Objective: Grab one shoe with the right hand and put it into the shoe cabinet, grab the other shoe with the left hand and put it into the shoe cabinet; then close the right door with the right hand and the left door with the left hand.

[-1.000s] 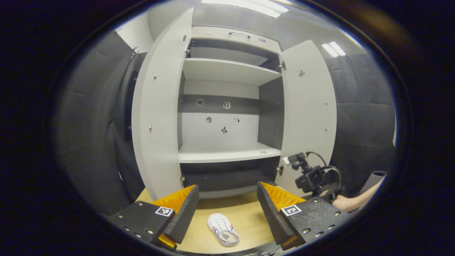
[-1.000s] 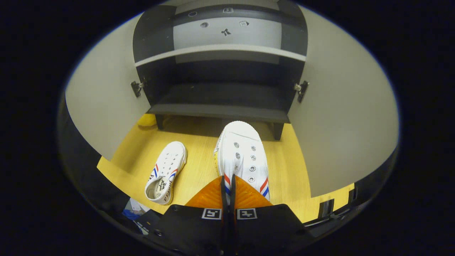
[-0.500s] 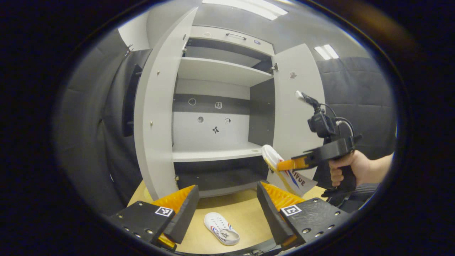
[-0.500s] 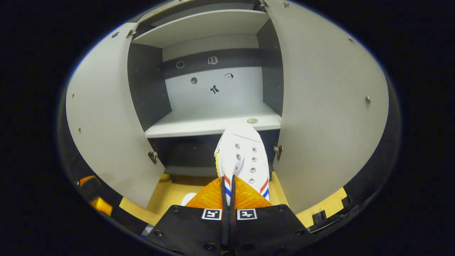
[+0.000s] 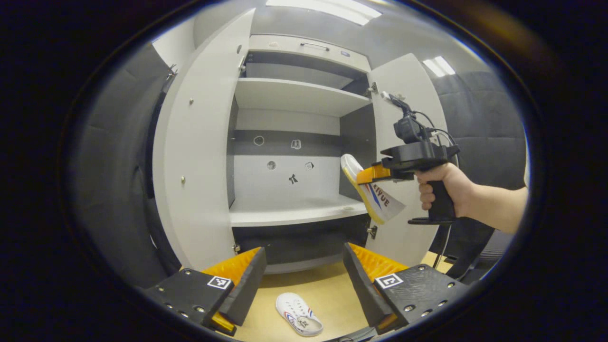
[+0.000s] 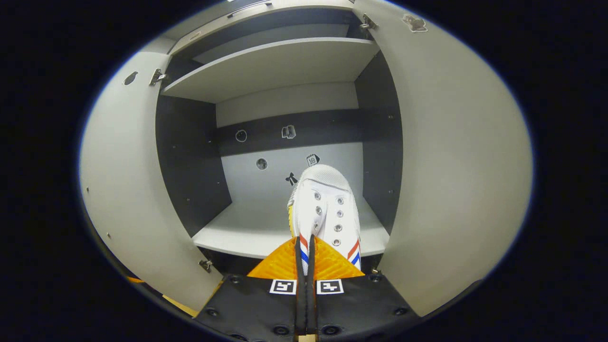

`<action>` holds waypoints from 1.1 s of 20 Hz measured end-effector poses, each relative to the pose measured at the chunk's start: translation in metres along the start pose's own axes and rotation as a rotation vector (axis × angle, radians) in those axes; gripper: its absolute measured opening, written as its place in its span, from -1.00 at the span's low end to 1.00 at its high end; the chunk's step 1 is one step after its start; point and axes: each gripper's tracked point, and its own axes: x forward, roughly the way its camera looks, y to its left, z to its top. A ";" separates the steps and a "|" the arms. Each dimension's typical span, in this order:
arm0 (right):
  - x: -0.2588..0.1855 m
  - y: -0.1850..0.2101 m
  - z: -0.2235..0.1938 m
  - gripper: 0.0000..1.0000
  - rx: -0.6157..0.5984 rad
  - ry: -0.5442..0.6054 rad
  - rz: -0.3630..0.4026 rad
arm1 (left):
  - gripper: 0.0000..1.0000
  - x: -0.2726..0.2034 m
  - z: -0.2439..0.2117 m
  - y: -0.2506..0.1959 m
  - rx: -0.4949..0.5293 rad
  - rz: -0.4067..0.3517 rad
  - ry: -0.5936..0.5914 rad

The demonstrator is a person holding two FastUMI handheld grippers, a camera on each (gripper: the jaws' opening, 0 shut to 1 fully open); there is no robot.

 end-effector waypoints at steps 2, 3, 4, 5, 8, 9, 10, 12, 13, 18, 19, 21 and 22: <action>0.021 -0.002 0.012 -0.97 -0.012 -0.018 0.012 | 0.87 0.005 0.002 0.010 -0.010 0.048 -0.004; 0.031 -0.002 0.017 -1.00 -0.012 -0.025 0.017 | 0.87 0.007 0.002 0.014 -0.017 0.073 -0.006; 0.042 -0.001 0.021 -1.00 -0.004 -0.029 0.026 | 0.86 0.009 0.003 0.018 -0.024 0.100 -0.007; 0.052 0.000 0.025 -1.00 0.011 -0.032 0.035 | 0.87 0.010 0.004 0.021 -0.030 0.122 -0.007; 0.089 -0.001 0.032 -0.97 0.041 -0.032 0.041 | 0.87 0.014 0.005 0.026 -0.030 0.172 -0.005; 0.099 -0.002 0.036 -0.97 0.044 -0.036 0.039 | 0.87 0.015 0.003 0.027 -0.026 0.187 -0.001; 0.110 -0.002 0.038 -0.97 0.044 -0.037 0.040 | 0.87 0.015 0.003 0.028 -0.022 0.203 0.004; 0.131 -0.001 0.041 -1.00 0.039 -0.040 0.043 | 0.86 0.017 0.000 0.032 -0.023 0.235 0.014; 0.141 -0.001 0.044 -0.97 0.039 -0.041 0.044 | 0.86 0.018 -0.001 0.032 -0.028 0.248 0.018; 0.171 -0.007 0.035 -0.97 0.079 -0.007 0.027 | 0.87 0.016 -0.002 0.043 -0.026 0.325 0.026; 0.177 -0.009 0.032 -0.97 0.089 0.008 0.020 | 0.87 0.014 -0.002 0.045 -0.028 0.345 0.028; 0.193 -0.010 0.023 -0.97 0.106 0.040 0.018 | 0.87 0.012 -0.005 0.049 -0.046 0.378 0.030; 0.198 -0.008 0.017 -0.97 0.106 0.058 0.023 | 0.87 0.012 -0.006 0.050 -0.055 0.393 0.034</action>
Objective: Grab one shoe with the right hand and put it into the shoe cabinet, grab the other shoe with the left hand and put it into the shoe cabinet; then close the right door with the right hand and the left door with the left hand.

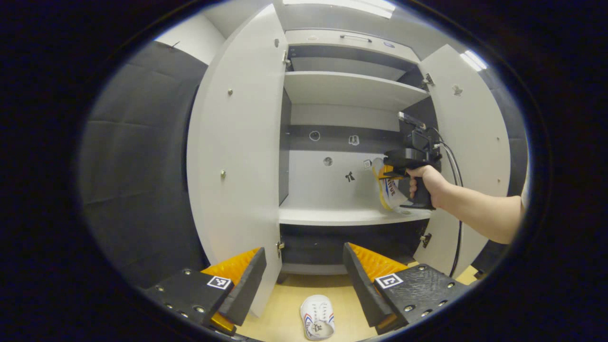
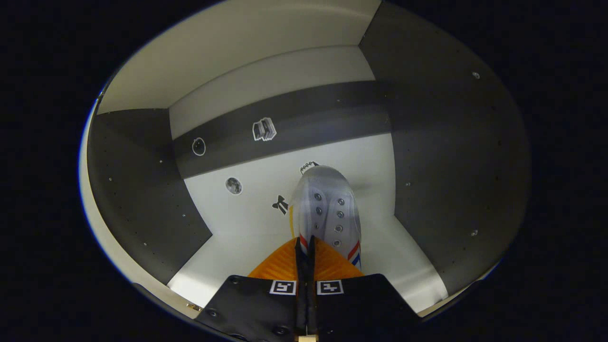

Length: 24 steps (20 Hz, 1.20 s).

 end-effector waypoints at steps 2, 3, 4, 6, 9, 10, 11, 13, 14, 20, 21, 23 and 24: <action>0.009 0.005 -0.005 -1.00 -0.007 0.011 0.014 | 0.87 -0.001 -0.004 0.003 -0.014 0.023 0.014; 0.013 0.005 -0.006 -0.97 -0.010 0.013 0.012 | 0.87 -0.003 -0.008 0.003 -0.016 0.030 0.023; 0.016 0.006 -0.008 -0.96 -0.012 0.014 0.007 | 0.86 -0.005 -0.010 0.004 -0.017 0.036 0.030; 0.025 0.005 -0.014 -0.94 -0.004 0.033 0.001 | 0.86 -0.008 -0.014 0.002 -0.021 0.043 0.041; 0.028 0.004 -0.015 -0.68 0.008 0.040 0.004 | 0.86 -0.013 -0.019 0.004 0.000 0.055 0.050; 0.023 0.005 -0.017 -0.29 -0.001 0.041 0.000 | 0.87 -0.015 -0.022 0.005 0.004 0.057 0.057; 0.019 0.006 -0.017 0.11 -0.014 0.041 -0.006 | 0.87 -0.017 -0.027 0.006 0.010 0.058 0.066; 0.003 0.010 -0.015 0.89 -0.034 0.016 -0.020 | 0.86 -0.019 -0.033 0.008 0.021 0.049 0.078; -0.006 0.014 -0.015 0.82 -0.042 -0.001 -0.015 | 0.86 -0.020 -0.036 0.010 0.026 0.042 0.082; -0.089 0.029 -0.014 0.96 -0.077 -0.102 0.001 | 0.87 -0.025 -0.069 0.024 0.035 -0.018 0.145; -0.104 0.027 -0.018 0.96 -0.074 -0.114 -0.012 | 0.87 -0.024 -0.078 0.023 0.032 -0.038 0.161; -0.139 0.022 -0.034 0.96 -0.057 -0.127 -0.035 | 0.87 -0.025 -0.102 0.012 0.004 -0.104 0.234; -0.157 0.019 -0.045 0.84 -0.050 -0.129 -0.042 | 0.87 -0.025 -0.110 0.005 -0.011 -0.133 0.257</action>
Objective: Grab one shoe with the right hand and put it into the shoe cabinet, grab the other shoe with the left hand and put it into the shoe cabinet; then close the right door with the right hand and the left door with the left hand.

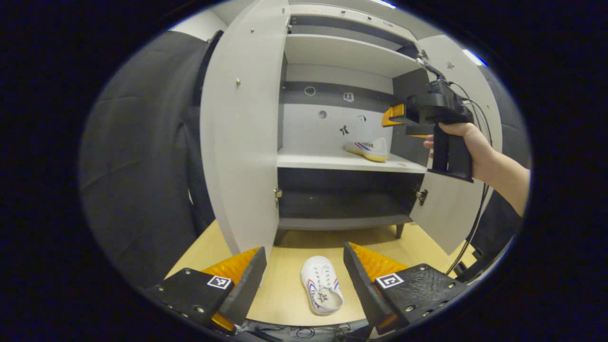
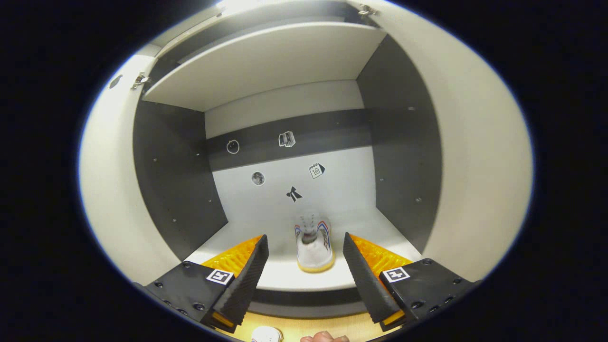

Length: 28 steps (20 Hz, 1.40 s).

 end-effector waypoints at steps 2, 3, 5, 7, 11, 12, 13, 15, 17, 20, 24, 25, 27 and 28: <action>-0.039 -0.012 -0.024 0.96 0.005 0.022 -0.033 | 0.88 0.007 -0.014 -0.012 -0.006 -0.045 0.031; -0.057 -0.017 -0.037 0.96 0.010 0.042 -0.050 | 0.87 0.011 -0.023 -0.014 -0.002 -0.062 0.049; -0.091 -0.024 -0.068 0.84 0.025 0.102 -0.088 | 0.87 0.019 -0.043 -0.019 0.016 -0.094 0.093; -0.124 -0.032 -0.090 0.96 0.006 0.144 -0.135 | 0.87 0.028 -0.065 -0.021 0.040 -0.132 0.149; -0.191 -0.049 -0.114 0.97 -0.028 0.173 -0.211 | 0.87 0.047 -0.106 -0.028 0.024 -0.205 0.270; -0.207 -0.058 -0.121 0.97 -0.035 0.186 -0.239 | 0.87 0.054 -0.114 -0.028 0.029 -0.207 0.291; -0.220 -0.068 -0.127 0.97 -0.038 0.201 -0.267 | 0.88 0.062 -0.123 -0.027 0.042 -0.203 0.314; -0.247 -0.096 -0.138 0.96 -0.051 0.226 -0.343 | 0.87 0.079 -0.140 -0.023 0.086 -0.193 0.345; -0.267 -0.123 -0.142 0.97 -0.050 0.236 -0.413 | 0.86 0.092 -0.155 -0.018 0.134 -0.170 0.380; -0.292 -0.167 -0.137 0.96 -0.039 0.204 -0.531 | 0.88 0.109 -0.176 -0.008 0.168 -0.141 0.435; -0.315 -0.209 -0.142 0.96 -0.037 0.190 -0.642 | 0.88 0.127 -0.198 -0.001 0.201 -0.124 0.502; -0.316 -0.217 -0.145 0.96 -0.044 0.203 -0.655 | 0.88 0.130 -0.201 -0.001 0.196 -0.117 0.509; -0.315 -0.226 -0.143 0.96 -0.060 0.201 -0.669 | 0.87 0.137 -0.205 0.001 0.182 -0.101 0.513; -0.314 -0.230 -0.138 0.97 -0.071 0.185 -0.675 | 0.87 0.139 -0.207 0.000 0.168 -0.099 0.521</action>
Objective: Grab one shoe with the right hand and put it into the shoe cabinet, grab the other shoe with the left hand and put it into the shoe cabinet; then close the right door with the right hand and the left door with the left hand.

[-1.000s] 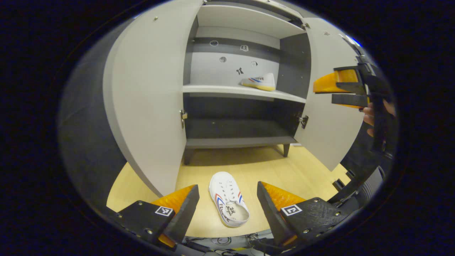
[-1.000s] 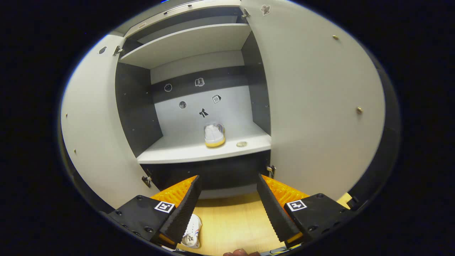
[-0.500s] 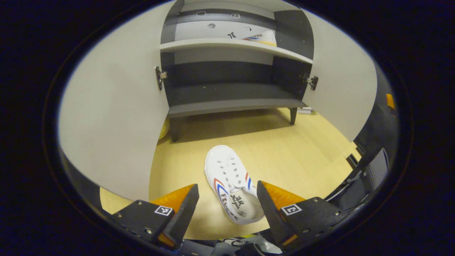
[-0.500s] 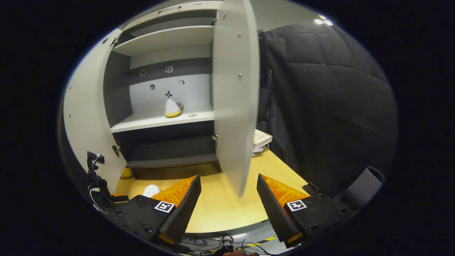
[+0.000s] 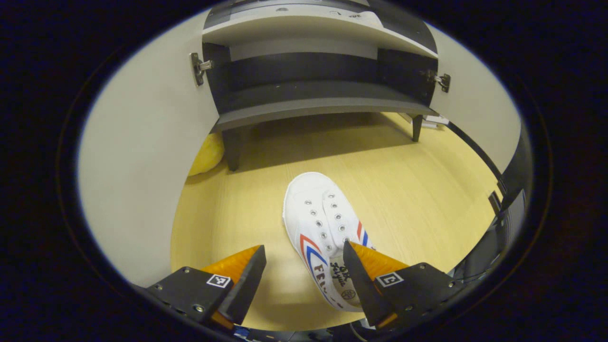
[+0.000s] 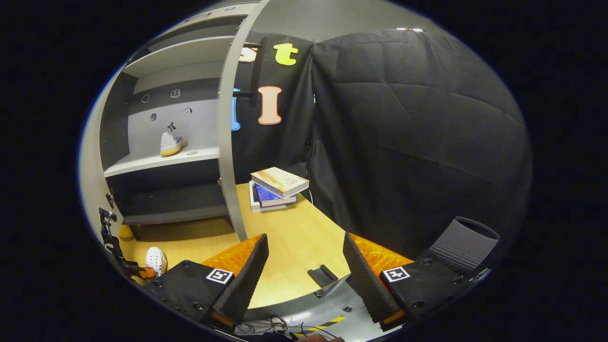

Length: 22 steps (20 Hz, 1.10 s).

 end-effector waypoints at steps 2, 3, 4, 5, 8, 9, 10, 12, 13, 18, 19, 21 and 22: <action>0.006 -0.001 0.007 0.96 -0.008 -0.029 -0.008 | 0.86 0.006 -0.002 0.000 -0.021 0.001 0.017; 0.011 -0.002 0.009 0.97 -0.011 -0.030 -0.009 | 0.86 0.010 -0.005 -0.001 -0.030 -0.002 0.035; 0.015 -0.005 0.009 0.92 -0.007 -0.022 -0.012 | 0.86 0.012 -0.007 -0.002 -0.039 -0.007 0.053; 0.019 -0.007 0.009 1.00 0.009 -0.012 -0.017 | 0.86 0.015 -0.009 -0.001 -0.042 -0.002 0.068; 0.029 -0.019 0.024 0.99 0.052 -0.042 -0.043 | 0.68 0.020 -0.010 -0.007 -0.077 -0.030 0.083; 0.032 -0.020 0.026 0.99 0.054 -0.044 -0.043 | 0.60 0.020 -0.012 -0.011 -0.096 -0.045 0.096; 0.036 -0.021 0.025 0.99 0.054 -0.041 -0.045 | 0.22 0.021 -0.013 -0.011 -0.099 -0.047 0.102; 0.038 -0.026 0.022 0.99 0.062 -0.032 -0.053 | 0.21 0.021 -0.013 -0.013 -0.063 -0.061 0.117; 0.042 -0.028 0.023 0.99 0.072 -0.028 -0.057 | 0.22 0.017 -0.011 -0.013 -0.051 -0.056 0.131; 0.062 -0.034 0.038 0.99 0.050 -0.081 -0.049 | -0.19 0.023 -0.015 -0.010 -0.136 -0.021 0.152; 0.068 -0.036 0.039 0.99 0.042 -0.082 -0.045 | -0.39 0.020 -0.014 -0.009 -0.161 -0.003 0.149; 0.082 -0.037 0.040 0.94 0.035 -0.080 -0.034 | -0.60 0.020 -0.015 -0.008 -0.160 0.011 0.141; 0.091 -0.037 0.043 0.99 0.038 -0.079 -0.025 | -0.61 0.020 -0.013 -0.001 -0.154 0.055 0.121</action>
